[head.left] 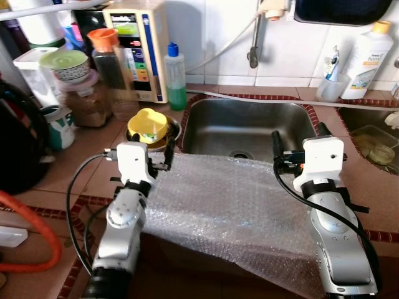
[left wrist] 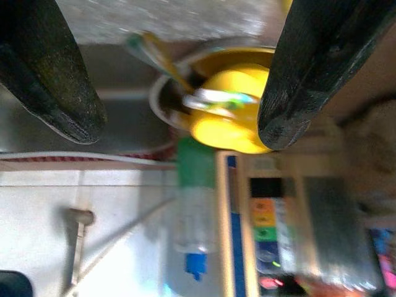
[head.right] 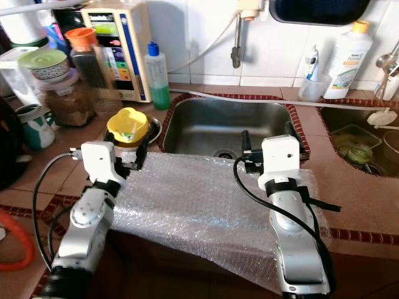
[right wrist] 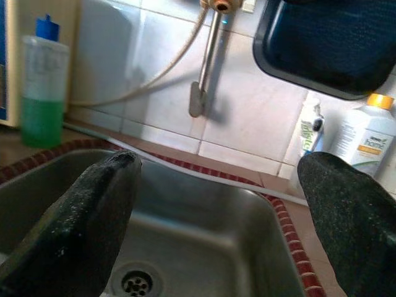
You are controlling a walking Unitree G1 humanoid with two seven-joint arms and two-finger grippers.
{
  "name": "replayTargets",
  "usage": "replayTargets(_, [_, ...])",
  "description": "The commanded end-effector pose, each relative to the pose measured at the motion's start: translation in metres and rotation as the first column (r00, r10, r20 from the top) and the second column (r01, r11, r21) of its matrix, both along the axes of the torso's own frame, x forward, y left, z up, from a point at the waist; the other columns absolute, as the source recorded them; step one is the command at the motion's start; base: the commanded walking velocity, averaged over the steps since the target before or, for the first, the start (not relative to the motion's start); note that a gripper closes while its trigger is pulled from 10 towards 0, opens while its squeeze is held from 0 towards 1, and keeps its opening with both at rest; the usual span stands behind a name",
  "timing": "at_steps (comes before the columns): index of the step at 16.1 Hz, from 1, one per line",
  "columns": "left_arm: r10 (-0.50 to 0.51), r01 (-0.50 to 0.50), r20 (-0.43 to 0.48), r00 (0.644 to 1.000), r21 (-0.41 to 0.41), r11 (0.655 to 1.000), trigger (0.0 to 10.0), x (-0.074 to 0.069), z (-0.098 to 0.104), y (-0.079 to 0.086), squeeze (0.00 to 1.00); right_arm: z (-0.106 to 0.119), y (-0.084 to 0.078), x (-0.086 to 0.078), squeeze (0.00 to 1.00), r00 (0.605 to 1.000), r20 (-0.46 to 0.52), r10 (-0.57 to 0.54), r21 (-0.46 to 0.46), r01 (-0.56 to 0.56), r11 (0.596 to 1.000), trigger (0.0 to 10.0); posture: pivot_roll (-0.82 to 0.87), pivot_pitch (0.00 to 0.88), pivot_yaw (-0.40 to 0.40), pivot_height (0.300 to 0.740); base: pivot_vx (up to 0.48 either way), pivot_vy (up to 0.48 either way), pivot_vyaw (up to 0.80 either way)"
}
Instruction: Kitchen organization
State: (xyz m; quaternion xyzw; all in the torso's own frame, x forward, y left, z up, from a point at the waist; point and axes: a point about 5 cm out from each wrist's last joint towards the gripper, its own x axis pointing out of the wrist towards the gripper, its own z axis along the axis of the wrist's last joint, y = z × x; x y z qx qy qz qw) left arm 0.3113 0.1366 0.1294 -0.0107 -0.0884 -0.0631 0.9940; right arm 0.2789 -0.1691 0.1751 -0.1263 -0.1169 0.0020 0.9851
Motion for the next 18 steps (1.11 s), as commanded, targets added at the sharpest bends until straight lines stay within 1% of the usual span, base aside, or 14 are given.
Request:
replayTargets(1, [0.026, -0.026, 0.022, 0.999, 0.015, 1.0, 10.0, 0.006, 0.006, 0.007, 0.0, 0.005, 0.004, 0.0, 0.0, 0.999, 0.005, 0.04, 0.02, -0.04, 0.999, 10.0, -0.11, 0.0, 0.053, 0.74, 0.0, 0.0, 0.0])
replayTargets(3, [0.034, -0.035, 0.033, 0.999, 0.042, 0.998, 10.0, 0.013, 0.009, 0.014, 0.0, 0.005, 0.016, -0.003, 0.0, 0.989, -0.021, 0.149, 0.076, -0.147, 0.986, 10.0, -0.12, 0.0, 0.056, 0.74, 0.0, 0.0, 0.0])
replayTargets(4, [0.029, -0.031, 0.032, 0.999, 0.064, 0.997, 10.0, 0.016, 0.009, 0.016, 0.0, 0.005, 0.024, -0.006, 0.0, 0.975, -0.038, 0.22, 0.089, -0.216, 0.972, 10.0, -0.12, 0.0, 0.059, 0.74, 0.0, 0.0, 0.0])
replayTargets(6, [0.02, -0.022, 0.023, 1.0, 0.085, 0.996, 10.0, 0.021, 0.008, 0.019, 0.0, 0.002, 0.035, -0.012, 0.0, 0.94, -0.067, 0.336, 0.131, -0.325, 0.937, 10.0, -0.13, 0.0, 0.063, 0.74, 0.0, 0.0, 0.0])
replayTargets(8, [0.002, -0.004, 0.017, 1.0, 0.105, 0.994, 10.0, 0.026, 0.006, 0.02, 0.0, 0.001, 0.041, -0.018, 0.0, 0.903, -0.091, 0.421, 0.167, -0.403, 0.9, 10.0, -0.14, 0.0, 0.068, 0.74, 0.0, 0.0, 0.0])
replayTargets(10, [-0.02, 0.019, 0.008, 1.0, 0.125, 0.992, 10.0, 0.028, 0.004, 0.019, 0.0, 0.002, 0.043, -0.021, 0.0, 0.887, -0.103, 0.45, 0.165, -0.431, 0.887, 10.0, -0.15, 0.0, 0.072, 0.74, 0.0, 0.0, 0.0])
replayTargets(12, [-0.057, 0.06, -0.024, 0.998, 0.14, 0.988, 10.0, 0.031, -0.002, 0.016, 0.0, 0.003, 0.043, -0.023, 0.0, 0.885, -0.108, 0.453, 0.166, -0.434, 0.886, 10.0, -0.15, 0.0, 0.073, 0.74, 0.0, 0.0, 0.0])
replayTargets(14, [-0.076, 0.081, -0.032, 0.997, 0.162, 0.983, 10.0, 0.033, -0.004, 0.015, 0.0, 0.004, 0.043, -0.024, 0.0, 0.881, -0.111, 0.46, 0.168, -0.439, 0.883, 10.0, -0.15, 0.0, 0.073, 0.74, 0.0, 0.0, 0.0])
replayTargets(16, [-0.087, 0.094, -0.05, 0.995, 0.161, 0.983, 10.0, 0.034, -0.007, 0.014, 0.0, 0.004, 0.046, -0.027, 0.0, 0.864, -0.122, 0.489, 0.165, -0.468, 0.868, 10.0, -0.16, 0.0, 0.079, 0.74, 0.0, 0.0, 0.0])
replayTargets(17, [-0.086, 0.093, -0.055, 0.995, 0.161, 0.982, 9.3, 0.035, -0.008, 0.014, 0.0, 0.005, 0.048, -0.029, 0.0, 0.848, -0.129, 0.514, 0.174, -0.491, 0.854, 10.0, -0.16, 0.0, 0.08, 0.74, 0.0, 0.0, 0.0])
replayTargets(18, [-0.08, 0.089, -0.061, 0.995, 0.167, 0.982, 7.5, 0.036, -0.01, 0.016, 0.0, 0.006, 0.053, -0.031, 0.0, 0.821, -0.138, 0.554, 0.178, -0.53, 0.829, 10.0, -0.17, 0.0, 0.08, 0.74, 0.0, 0.0, 0.0])
